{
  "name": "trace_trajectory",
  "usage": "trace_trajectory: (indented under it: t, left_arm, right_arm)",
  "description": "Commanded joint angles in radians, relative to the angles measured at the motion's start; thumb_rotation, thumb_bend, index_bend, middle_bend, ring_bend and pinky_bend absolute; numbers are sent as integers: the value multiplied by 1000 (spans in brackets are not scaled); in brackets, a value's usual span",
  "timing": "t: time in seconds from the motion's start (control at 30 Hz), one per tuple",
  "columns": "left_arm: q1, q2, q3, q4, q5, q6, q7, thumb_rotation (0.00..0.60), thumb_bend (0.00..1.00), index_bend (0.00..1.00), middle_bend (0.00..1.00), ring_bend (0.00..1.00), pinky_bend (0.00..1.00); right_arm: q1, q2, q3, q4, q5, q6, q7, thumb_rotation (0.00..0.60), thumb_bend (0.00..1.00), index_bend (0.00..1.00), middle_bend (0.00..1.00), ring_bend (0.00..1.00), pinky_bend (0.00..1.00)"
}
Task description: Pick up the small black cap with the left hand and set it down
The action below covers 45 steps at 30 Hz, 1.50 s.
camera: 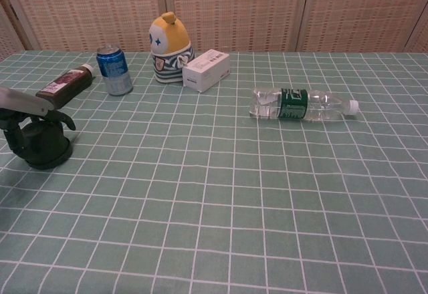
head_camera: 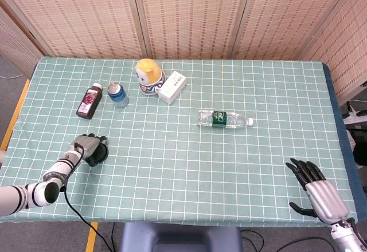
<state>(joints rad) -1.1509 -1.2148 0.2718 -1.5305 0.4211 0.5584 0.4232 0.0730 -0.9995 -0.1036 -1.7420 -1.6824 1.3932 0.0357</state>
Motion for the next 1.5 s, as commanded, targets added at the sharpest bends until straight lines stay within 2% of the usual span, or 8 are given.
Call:
trace_trajectory:
  t: [0.03,0.33,0.53,0.93,1.03,1.23,1.43,1.5]
  left_arm:
    - [-3,-7,10,0,-1,2,6,600,332,104,162,77,148]
    - [-2,-19,23,-1,9,33,16,600,332,170,190,106,178]
    - [20,-27,33,-2,39,96,36,600,333,353,324,231,259]
    - [71,-21,11,-22,85,146,36,600,341,547,561,418,337]
    - [122,-3,-40,-32,176,163,-50,600,345,568,586,444,342]
    - [258,40,-182,-26,462,183,-369,600,343,607,630,543,395]
    - [403,42,-337,-24,753,312,-878,600,340,607,631,569,427]
    - [441,50,-385,-47,818,345,-1113,600,341,607,630,569,427]
  right_arm:
    - [0,0,0,1,0,0,1,600,121,0,0,0,0]
    - [0,0,0,0,0,1,0,600,120,0,0,0,0]
    - [-1,1,-1,-1,-2,2,-1,600,120,0,0,0,0]
    - [-6,6,-5,-3,-16,16,7,600,120,0,0,0,0]
    - [-7,6,-5,-2,-18,19,8,600,121,0,0,0,0]
    - [-5,3,-4,-1,-16,15,5,600,120,0,0,0,0]
    - [-6,-5,-3,0,-14,13,-6,600,120,0,0,0,0]
    - [-5,-7,-4,-1,-13,8,-11,600,120,0,0,0,0]
